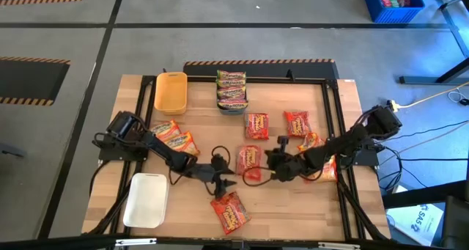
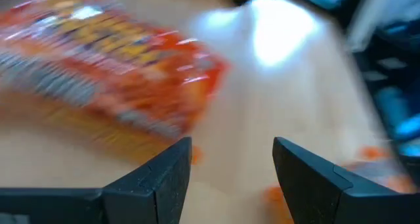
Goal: Sort Maruchan noodles
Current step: Put the orange noodle pack into the yellow bin
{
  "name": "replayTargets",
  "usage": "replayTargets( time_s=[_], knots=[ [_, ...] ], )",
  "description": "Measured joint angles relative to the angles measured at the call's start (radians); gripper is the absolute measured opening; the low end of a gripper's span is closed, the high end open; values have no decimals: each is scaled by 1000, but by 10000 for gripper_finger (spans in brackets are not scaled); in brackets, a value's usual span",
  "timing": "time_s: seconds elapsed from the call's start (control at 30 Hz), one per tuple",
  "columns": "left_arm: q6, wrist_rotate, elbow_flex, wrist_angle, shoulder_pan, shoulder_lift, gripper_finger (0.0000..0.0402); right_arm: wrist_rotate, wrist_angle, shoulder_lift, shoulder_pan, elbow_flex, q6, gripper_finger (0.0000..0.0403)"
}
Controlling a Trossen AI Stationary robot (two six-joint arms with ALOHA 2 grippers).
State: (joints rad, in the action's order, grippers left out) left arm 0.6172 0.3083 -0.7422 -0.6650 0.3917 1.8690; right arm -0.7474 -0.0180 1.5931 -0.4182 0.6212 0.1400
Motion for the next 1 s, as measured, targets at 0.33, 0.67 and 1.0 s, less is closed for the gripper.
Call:
replayTargets(
  time_s=[0.33,0.67,1.0],
  knots=[
    [-257,117,-3,-60,13,-126,208,21,307,-153,-96,74,207,11],
    [-306,211,0,-27,-144,-29,208,285,-162,-64,-119,-53,219,106],
    [-115,113,0,119,-131,-23,208,317,-407,100,-85,-54,-6,231]
  ],
)
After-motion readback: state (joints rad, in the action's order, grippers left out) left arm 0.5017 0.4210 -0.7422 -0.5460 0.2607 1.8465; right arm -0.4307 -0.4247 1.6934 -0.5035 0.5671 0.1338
